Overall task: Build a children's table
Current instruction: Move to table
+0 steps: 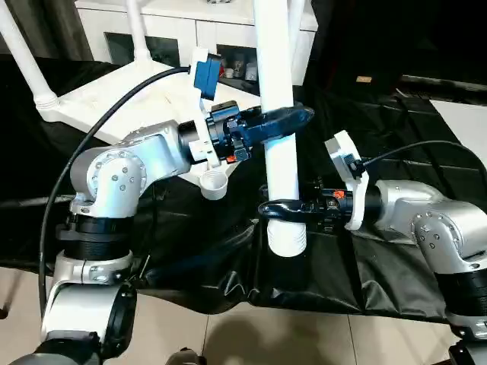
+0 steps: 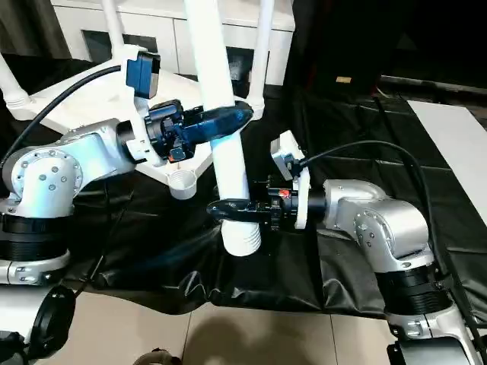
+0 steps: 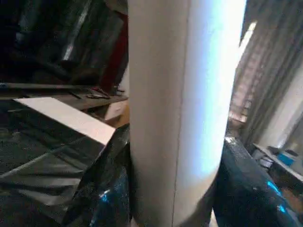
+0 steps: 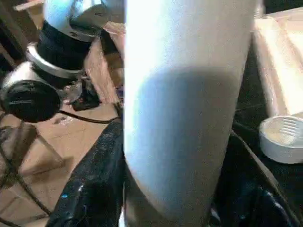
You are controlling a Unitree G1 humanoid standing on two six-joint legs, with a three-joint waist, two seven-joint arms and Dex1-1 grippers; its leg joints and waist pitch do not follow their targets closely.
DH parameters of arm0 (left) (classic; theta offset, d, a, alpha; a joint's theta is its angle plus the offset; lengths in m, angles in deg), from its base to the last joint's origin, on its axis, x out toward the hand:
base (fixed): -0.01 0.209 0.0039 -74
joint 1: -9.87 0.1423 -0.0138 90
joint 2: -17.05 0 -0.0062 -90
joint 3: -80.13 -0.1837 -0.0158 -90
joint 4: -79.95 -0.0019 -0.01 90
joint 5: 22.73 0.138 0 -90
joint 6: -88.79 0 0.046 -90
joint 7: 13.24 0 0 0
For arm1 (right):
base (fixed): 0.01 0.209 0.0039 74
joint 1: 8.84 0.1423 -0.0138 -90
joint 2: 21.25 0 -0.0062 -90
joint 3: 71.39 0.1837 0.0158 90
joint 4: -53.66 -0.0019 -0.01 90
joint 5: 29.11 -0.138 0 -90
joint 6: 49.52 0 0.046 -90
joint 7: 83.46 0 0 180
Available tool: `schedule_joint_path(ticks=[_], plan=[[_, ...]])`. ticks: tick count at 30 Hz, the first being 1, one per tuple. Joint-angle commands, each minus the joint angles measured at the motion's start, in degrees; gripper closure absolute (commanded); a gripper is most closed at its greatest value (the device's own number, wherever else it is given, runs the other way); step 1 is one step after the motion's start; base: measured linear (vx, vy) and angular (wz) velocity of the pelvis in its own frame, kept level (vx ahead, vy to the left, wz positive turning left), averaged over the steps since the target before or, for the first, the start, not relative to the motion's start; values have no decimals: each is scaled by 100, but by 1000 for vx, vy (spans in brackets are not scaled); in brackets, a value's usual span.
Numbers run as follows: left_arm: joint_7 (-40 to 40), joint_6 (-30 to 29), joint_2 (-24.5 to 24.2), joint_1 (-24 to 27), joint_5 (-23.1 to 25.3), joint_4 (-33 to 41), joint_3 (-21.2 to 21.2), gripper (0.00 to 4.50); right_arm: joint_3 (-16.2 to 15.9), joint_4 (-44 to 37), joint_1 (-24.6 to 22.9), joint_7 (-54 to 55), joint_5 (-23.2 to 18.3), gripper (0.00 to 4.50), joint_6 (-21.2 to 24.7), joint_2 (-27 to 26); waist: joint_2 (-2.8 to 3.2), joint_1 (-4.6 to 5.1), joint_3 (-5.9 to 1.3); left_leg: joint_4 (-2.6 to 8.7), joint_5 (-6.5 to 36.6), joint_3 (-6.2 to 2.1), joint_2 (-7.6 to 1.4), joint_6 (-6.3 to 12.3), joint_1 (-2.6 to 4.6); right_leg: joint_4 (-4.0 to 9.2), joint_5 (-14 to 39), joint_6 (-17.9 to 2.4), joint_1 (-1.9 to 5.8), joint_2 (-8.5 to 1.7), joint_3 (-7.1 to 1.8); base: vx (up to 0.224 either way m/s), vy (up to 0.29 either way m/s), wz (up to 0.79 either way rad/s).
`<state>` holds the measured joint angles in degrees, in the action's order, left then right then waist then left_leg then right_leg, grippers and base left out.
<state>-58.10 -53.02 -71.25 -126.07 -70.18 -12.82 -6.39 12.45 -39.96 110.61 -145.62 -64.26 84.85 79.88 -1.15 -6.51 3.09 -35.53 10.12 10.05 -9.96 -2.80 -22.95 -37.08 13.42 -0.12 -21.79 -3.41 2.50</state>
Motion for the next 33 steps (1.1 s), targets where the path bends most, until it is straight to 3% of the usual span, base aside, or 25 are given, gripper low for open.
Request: schedule_joint_path(ticks=[1,3,9,18,33], plan=[[134,296,-98,-178,336,-21,-60,269,20,-6,71,89,108,186,-141,10,28,-3,-395,421,561,-119,-317,30,168,400,-186,-1382,273,-475,-255,0,0,0],[116,404,-156,-202,481,6,-170,270,4,-6,110,272,271,154,-241,-8,27,-2,-394,422,527,-118,-317,25,174,401,-206,-1349,264,-474,-255,0,0,0],[-87,359,-258,-207,575,139,-411,270,-52,33,236,536,472,123,-247,-14,37,8,-396,419,512,-115,-314,17,180,381,-262,-1374,257,-467,-256,0,0,0],[-260,391,-244,-158,628,275,-609,270,-151,127,306,510,498,123,-75,-1,5,10,-397,416,453,-108,-315,72,166,365,-344,-1416,269,-472,-255,0,0,0],[-433,406,-193,-149,607,387,-716,270,-322,136,290,347,357,123,163,-23,5,4,-397,411,450,-105,-320,92,170,370,-292,-1425,265,-476,-256,0,0,0]])
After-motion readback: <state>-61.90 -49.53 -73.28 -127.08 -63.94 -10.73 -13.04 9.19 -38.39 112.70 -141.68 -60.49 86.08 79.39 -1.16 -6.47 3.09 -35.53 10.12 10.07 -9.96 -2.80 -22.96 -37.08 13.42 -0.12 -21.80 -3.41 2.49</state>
